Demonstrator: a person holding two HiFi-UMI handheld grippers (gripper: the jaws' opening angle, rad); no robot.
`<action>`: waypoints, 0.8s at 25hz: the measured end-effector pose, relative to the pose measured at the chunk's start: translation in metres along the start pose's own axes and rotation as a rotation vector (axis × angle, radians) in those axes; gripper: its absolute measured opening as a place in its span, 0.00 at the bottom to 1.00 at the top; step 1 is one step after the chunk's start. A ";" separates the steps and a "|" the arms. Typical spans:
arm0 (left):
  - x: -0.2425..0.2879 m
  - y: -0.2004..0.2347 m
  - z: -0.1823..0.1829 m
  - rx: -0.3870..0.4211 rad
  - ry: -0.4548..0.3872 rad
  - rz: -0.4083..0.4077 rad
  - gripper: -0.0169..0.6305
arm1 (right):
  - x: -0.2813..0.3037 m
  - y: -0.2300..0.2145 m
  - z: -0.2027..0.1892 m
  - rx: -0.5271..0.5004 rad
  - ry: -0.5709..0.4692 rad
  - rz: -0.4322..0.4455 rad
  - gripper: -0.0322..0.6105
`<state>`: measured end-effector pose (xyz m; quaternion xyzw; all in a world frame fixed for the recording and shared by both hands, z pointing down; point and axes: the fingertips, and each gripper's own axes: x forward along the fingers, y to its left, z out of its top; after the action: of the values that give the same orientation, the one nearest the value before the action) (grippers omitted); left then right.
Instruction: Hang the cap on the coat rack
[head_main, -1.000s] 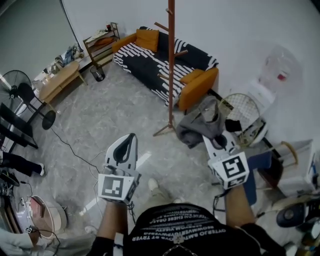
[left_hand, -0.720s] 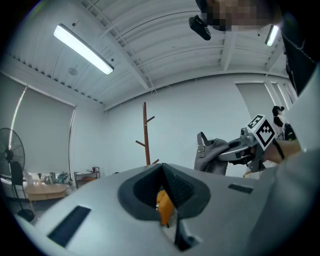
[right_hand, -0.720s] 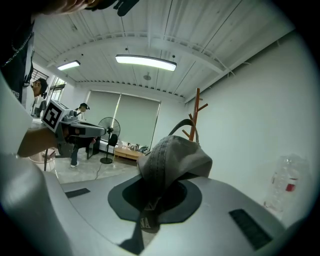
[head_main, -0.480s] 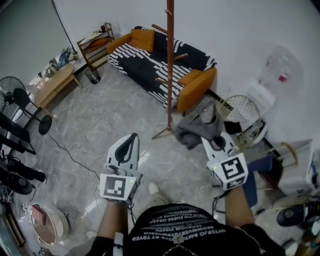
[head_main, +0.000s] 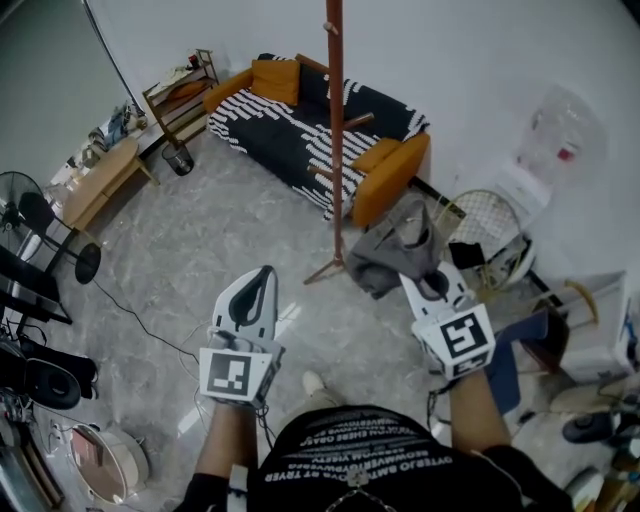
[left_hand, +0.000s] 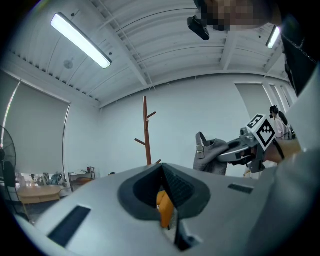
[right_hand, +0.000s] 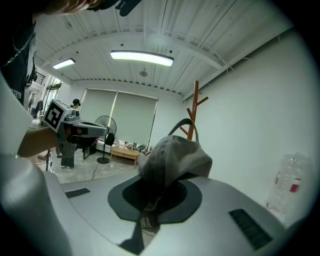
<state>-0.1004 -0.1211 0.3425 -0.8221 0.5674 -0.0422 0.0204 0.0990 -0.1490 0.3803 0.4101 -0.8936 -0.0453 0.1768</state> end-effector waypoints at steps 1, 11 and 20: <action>0.003 0.002 -0.001 0.001 0.002 -0.004 0.03 | 0.003 -0.001 0.000 -0.001 0.000 -0.001 0.08; 0.033 0.034 -0.009 -0.007 0.008 -0.036 0.03 | 0.042 -0.006 0.004 0.002 0.025 -0.024 0.08; 0.047 0.084 -0.004 -0.006 -0.001 -0.040 0.03 | 0.085 -0.002 0.027 -0.003 0.015 -0.039 0.08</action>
<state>-0.1628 -0.1952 0.3420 -0.8333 0.5511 -0.0404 0.0175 0.0393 -0.2157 0.3782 0.4276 -0.8839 -0.0468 0.1834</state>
